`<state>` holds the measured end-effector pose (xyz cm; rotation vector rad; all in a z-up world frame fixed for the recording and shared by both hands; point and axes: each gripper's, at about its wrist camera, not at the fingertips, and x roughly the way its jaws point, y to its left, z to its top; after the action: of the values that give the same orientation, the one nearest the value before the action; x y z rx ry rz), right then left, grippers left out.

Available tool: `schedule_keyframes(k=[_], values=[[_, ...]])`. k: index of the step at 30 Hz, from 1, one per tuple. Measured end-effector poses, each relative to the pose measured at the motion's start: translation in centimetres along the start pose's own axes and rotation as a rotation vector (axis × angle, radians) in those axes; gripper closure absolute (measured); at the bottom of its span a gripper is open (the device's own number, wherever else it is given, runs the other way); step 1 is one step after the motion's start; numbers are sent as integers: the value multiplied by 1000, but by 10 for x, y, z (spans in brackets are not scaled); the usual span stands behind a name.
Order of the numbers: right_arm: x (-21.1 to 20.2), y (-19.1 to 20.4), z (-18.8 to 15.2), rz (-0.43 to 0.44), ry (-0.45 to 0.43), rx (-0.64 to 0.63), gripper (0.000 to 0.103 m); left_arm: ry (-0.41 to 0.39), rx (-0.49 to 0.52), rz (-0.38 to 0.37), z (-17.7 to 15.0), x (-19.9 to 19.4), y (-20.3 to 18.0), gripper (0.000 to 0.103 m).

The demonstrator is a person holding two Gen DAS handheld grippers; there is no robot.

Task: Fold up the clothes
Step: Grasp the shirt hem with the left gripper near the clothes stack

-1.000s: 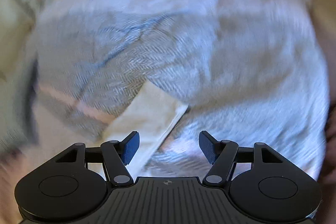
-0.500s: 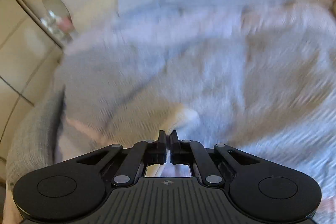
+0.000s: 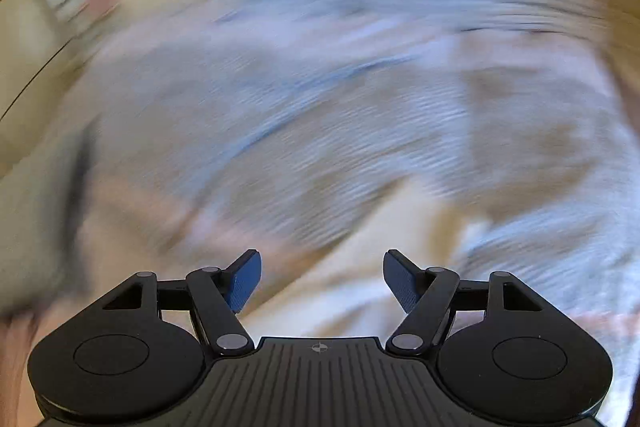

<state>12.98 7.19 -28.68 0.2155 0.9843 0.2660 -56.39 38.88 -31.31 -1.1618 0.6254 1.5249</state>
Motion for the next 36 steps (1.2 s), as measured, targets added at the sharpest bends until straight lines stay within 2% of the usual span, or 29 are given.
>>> schedule_keyframes(k=[5,8,12,15,16,17,18,23,29,31,33,34,36], values=[[6,81,-51,139,132,-211,32,-75,-95,8,51,17,35,77],[7,122,-94,197,209,-275,32,-120,-103,2,88,36,47,74],[2,156,-148,227,270,-317,32,-123,-138,-24,127,73,54,69],[3,172,-171,217,299,-319,32,-129,-175,-48,137,73,56,67],[6,175,-176,209,305,-317,32,-130,-187,-56,140,73,57,69],[8,179,-181,200,310,-315,32,-132,-199,-64,143,74,58,76],[10,182,-186,190,314,-313,32,-134,-211,-72,146,74,58,103],[17,195,-196,164,318,-316,32,-142,-272,-112,162,74,61,103],[27,209,-207,144,349,-309,32,-240,-233,-246,216,12,15,103],[32,214,-212,150,369,-303,32,-192,-137,-232,239,38,-19,98],[34,218,-218,157,384,-319,32,-140,-60,-165,247,79,-42,79],[35,220,-221,157,384,-339,32,-114,-22,-132,251,99,-53,79],[33,220,-223,164,381,-375,32,-46,8,-67,240,123,-52,82]])
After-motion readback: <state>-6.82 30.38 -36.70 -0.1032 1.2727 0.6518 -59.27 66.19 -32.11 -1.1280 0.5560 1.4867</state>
